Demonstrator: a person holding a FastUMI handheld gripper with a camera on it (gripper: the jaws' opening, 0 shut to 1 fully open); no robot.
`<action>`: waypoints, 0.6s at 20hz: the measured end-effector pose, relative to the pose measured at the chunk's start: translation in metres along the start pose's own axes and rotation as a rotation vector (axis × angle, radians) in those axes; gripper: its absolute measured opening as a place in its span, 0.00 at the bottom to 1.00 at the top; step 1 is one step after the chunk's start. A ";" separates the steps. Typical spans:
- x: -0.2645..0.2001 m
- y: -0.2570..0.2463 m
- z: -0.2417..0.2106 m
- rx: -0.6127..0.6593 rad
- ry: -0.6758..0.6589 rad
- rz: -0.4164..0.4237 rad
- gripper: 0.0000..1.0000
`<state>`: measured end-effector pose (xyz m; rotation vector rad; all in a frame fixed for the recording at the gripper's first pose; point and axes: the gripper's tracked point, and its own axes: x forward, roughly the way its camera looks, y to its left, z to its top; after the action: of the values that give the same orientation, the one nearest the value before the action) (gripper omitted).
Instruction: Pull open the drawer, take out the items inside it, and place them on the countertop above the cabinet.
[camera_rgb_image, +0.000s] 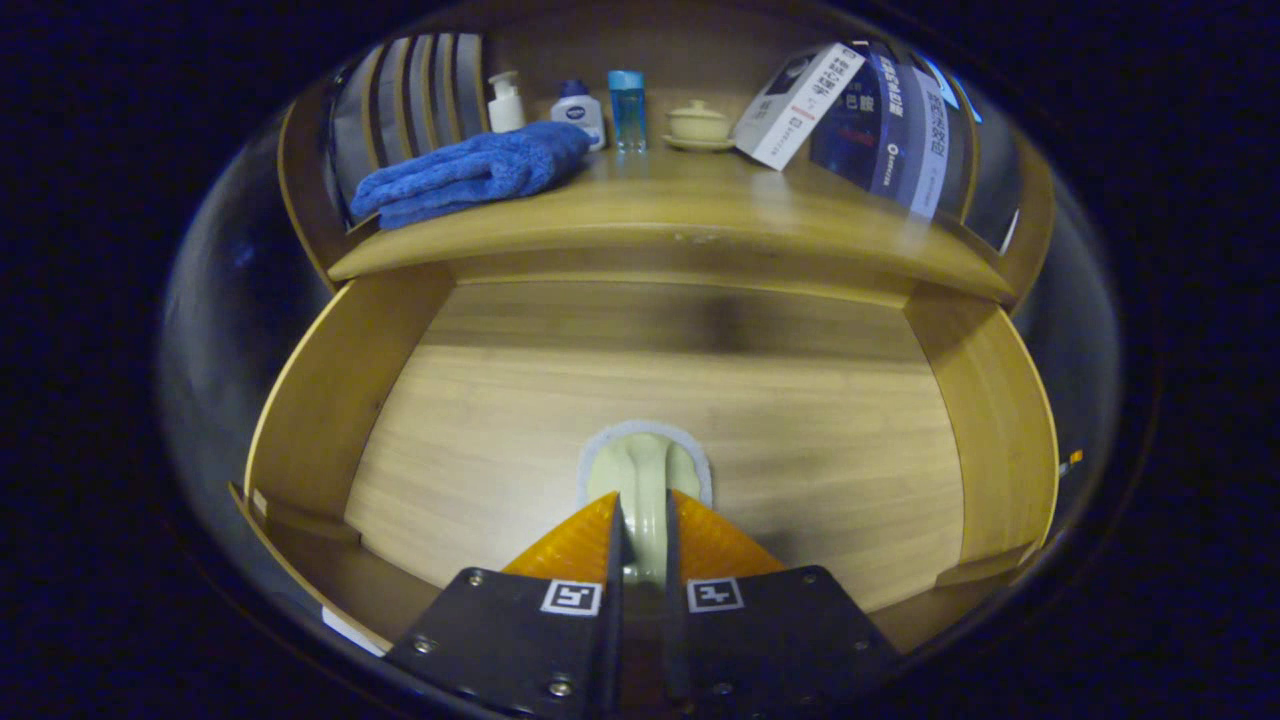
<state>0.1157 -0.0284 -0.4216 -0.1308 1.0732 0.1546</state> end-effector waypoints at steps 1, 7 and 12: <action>-0.004 0.000 0.002 -0.002 -0.014 0.004 0.17; -0.018 0.004 0.016 -0.088 -0.095 -0.004 0.17; -0.038 0.018 0.039 -0.079 -0.171 0.035 0.17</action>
<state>0.1276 -0.0057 -0.3700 -0.1669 0.8991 0.2363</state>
